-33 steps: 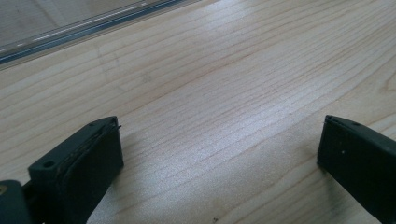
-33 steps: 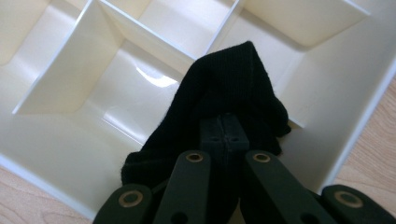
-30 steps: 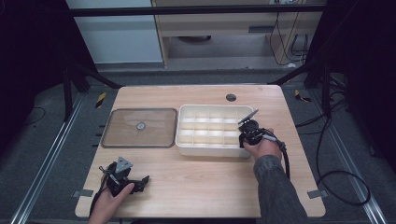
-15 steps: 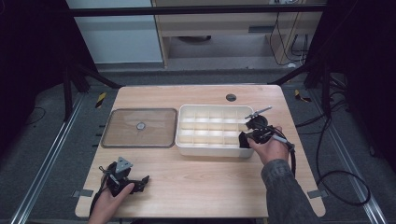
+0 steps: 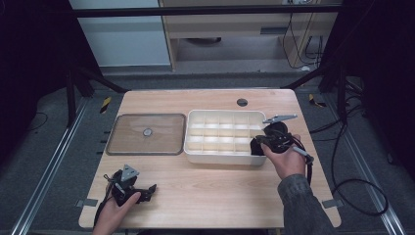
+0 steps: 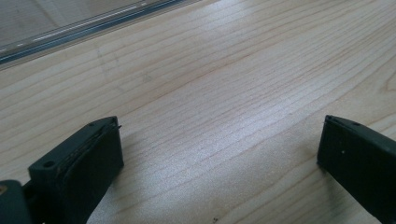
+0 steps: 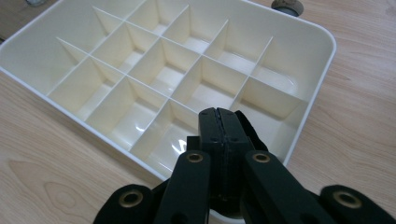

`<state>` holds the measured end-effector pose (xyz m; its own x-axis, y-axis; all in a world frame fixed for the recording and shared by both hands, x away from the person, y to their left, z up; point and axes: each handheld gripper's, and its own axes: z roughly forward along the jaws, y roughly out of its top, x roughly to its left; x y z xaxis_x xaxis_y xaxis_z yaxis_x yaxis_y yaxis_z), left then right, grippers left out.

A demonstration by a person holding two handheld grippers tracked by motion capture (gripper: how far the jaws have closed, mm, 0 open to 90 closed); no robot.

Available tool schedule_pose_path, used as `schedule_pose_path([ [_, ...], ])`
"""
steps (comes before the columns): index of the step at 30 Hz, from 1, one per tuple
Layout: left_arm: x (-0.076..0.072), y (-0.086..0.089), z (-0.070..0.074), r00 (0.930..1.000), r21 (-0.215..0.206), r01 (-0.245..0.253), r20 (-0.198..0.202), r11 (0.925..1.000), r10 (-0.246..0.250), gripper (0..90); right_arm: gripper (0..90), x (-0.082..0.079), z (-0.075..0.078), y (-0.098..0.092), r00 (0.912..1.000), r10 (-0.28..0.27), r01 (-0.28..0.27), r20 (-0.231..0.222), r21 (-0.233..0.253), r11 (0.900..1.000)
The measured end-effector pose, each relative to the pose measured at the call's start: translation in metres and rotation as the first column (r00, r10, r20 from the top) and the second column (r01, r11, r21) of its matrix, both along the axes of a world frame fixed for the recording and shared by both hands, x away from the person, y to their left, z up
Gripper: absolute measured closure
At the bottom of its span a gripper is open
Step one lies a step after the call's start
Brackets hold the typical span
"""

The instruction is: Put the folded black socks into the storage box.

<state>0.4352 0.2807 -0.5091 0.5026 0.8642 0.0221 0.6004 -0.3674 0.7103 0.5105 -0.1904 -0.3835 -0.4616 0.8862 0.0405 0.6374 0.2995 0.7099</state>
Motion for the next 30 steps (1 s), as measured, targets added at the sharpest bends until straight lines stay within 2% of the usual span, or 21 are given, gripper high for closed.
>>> schedule_pose_path([
  [10,0.0,0.0,0.0,1.0,0.0,0.0,0.001,1.0,0.0,0.0,90.0,-0.017,0.004,-0.009,0.9993,-0.007,0.003,0.036,0.091,0.996],
  [14,-0.001,0.0,0.0,1.0,0.0,-0.003,-0.002,1.0,0.003,0.0,88.8,-0.026,0.003,-0.013,0.9989,0.003,-0.008,0.047,0.104,0.995],
  [15,-0.001,0.0,0.0,1.0,-0.002,-0.003,0.0,1.0,0.003,0.0,76.2,-0.029,0.003,-0.014,0.9989,0.001,-0.006,0.046,0.109,0.994],
  [22,-0.001,0.0,0.0,1.0,-0.002,-0.003,-0.001,1.0,0.003,0.0,39.7,-0.048,-0.011,-0.022,0.999,-0.019,0.014,0.041,0.11,0.994],
  [27,-0.001,0.0,0.0,1.0,-0.002,-0.002,0.0,1.0,0.002,0.0,20.7,-0.068,-0.026,-0.026,0.9967,-0.048,0.041,0.066,0.105,0.994],
  [30,-0.001,0.0,0.0,1.0,-0.002,-0.002,0.0,1.0,0.002,0.0,13.6,-0.077,-0.04,-0.03,0.9963,-0.053,0.047,0.068,0.088,0.995],
])
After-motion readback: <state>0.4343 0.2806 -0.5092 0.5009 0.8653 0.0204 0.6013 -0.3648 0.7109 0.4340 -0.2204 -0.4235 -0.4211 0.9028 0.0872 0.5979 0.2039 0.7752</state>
